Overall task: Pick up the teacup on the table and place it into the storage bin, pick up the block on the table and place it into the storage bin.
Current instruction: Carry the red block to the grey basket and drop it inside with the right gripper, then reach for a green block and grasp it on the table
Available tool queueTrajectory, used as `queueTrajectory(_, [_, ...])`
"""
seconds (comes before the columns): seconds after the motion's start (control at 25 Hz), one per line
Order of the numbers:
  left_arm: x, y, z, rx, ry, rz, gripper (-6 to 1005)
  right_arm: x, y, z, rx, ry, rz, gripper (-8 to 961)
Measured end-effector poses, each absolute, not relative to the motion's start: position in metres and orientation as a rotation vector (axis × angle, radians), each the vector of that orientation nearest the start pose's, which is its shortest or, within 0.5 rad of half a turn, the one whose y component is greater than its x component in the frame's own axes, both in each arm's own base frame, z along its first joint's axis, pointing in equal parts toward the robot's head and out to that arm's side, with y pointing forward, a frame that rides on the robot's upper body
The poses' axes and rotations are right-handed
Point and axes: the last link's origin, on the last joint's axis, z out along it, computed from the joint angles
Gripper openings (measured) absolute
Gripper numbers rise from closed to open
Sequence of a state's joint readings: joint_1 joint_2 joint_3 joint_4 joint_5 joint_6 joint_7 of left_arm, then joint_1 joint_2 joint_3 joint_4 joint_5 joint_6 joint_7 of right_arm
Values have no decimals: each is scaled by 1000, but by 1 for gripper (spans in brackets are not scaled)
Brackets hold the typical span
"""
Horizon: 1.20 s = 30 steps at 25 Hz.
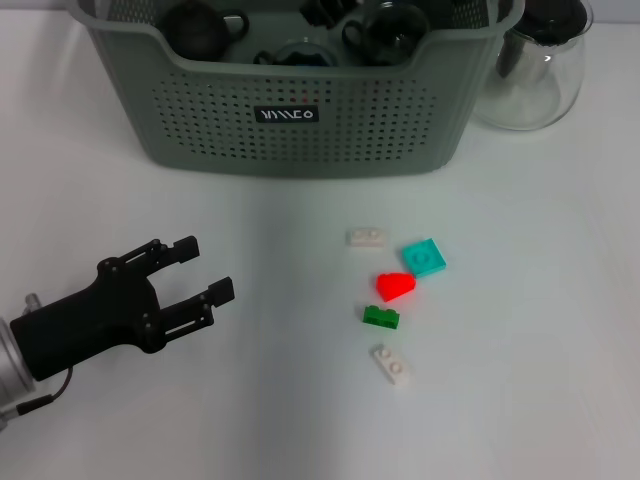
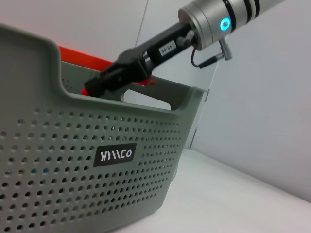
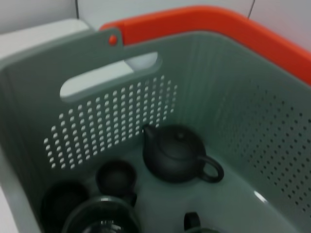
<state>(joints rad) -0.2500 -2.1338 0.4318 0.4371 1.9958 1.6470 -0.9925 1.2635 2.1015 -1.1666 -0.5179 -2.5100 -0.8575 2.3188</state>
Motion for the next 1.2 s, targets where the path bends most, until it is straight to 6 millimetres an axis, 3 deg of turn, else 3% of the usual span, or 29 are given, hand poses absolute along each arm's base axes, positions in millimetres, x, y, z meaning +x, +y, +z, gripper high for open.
queueTrajectory(0.16, [-332,219,-28,-2428,-752,-916,761,53,477,-60,-2555,557,-2,211])
queueTrajectory(0.32, [-333,218,-27,-2423,-755,-921,762,47,464,-22,-2568,628,273,398])
queueTrajectory(0.52, [-334,217,-27,-2421,-758,-916,762,56,401,35,-2735,502,557,631])
queueTrajectory(0.6, [-335,218,-27,-2419,-758,-910,762,69,371,55,-2802,431,585,691])
queueTrajectory(0.72, [-335,219,-26,-2421,-753,-908,762,90,340,69,-2890,392,504,730])
queueTrajectory(0.92, [-335,220,-25,-2421,-752,-905,762,129,316,53,-2981,457,80,794])
queueTrajectory(1.04, [-335,220,-25,-2421,-753,-903,762,137,316,29,-2988,456,-181,809])
queueTrajectory(1.2, [-336,219,-25,-2419,-756,-902,762,132,315,-7,-3031,358,-429,766])
